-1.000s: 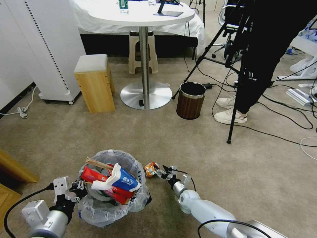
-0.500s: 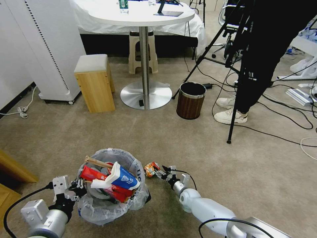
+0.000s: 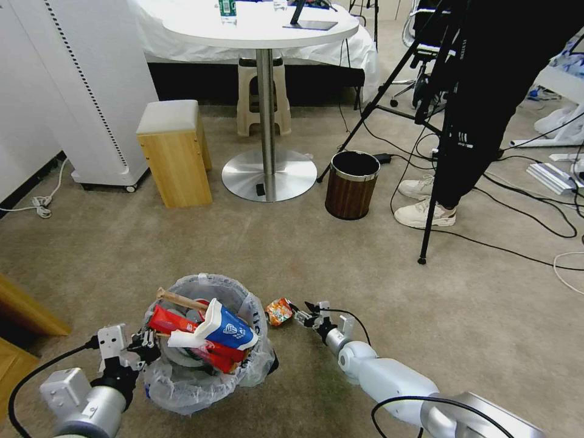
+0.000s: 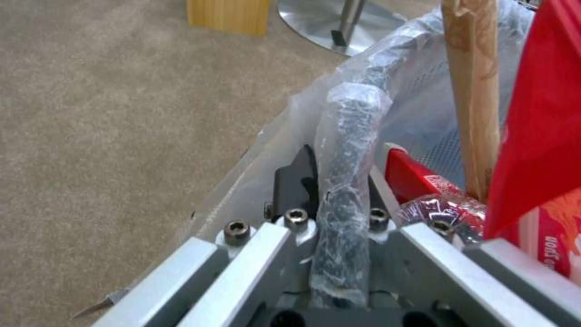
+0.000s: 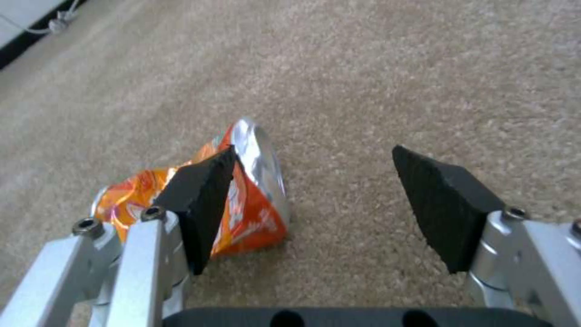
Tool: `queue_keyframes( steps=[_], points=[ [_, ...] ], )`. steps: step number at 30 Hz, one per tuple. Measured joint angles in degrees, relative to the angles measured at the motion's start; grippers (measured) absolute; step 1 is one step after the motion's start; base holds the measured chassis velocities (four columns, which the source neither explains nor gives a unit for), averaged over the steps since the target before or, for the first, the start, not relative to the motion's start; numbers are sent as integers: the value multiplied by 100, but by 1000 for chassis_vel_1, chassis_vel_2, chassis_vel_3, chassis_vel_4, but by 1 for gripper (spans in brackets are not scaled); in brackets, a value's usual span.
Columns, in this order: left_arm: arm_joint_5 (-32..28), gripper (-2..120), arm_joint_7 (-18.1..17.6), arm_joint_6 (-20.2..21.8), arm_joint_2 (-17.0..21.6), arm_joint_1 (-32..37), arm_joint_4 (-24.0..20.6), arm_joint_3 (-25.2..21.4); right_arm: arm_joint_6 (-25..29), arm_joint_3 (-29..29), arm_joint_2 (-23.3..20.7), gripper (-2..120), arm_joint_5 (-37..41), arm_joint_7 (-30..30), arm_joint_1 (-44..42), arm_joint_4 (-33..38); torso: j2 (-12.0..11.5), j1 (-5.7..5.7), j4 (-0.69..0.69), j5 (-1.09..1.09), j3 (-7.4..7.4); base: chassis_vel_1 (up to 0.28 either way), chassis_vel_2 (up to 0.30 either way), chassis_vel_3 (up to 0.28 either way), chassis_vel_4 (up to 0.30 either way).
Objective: Pick up the trash bin and place the garbage on the floor into it.
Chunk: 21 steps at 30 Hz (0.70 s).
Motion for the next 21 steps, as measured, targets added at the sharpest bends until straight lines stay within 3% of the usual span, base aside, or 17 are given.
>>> queue_keyframes(
  steps=[15, 21],
  points=[
    [-11, 1, 5, -44, 0, -16, -20, -26, -18, -262, 111, 63, -522, 166, 109, -81, 0, 0, 0, 0, 0, 0, 0, 0, 0],
    [-13, 1, 24, -55, -10, -5, -42, -25, 46, -314, 97, 41, -629, 185, 101, -107, 0, 0, 0, 0, 0, 0, 0, 0, 0]
  ],
)
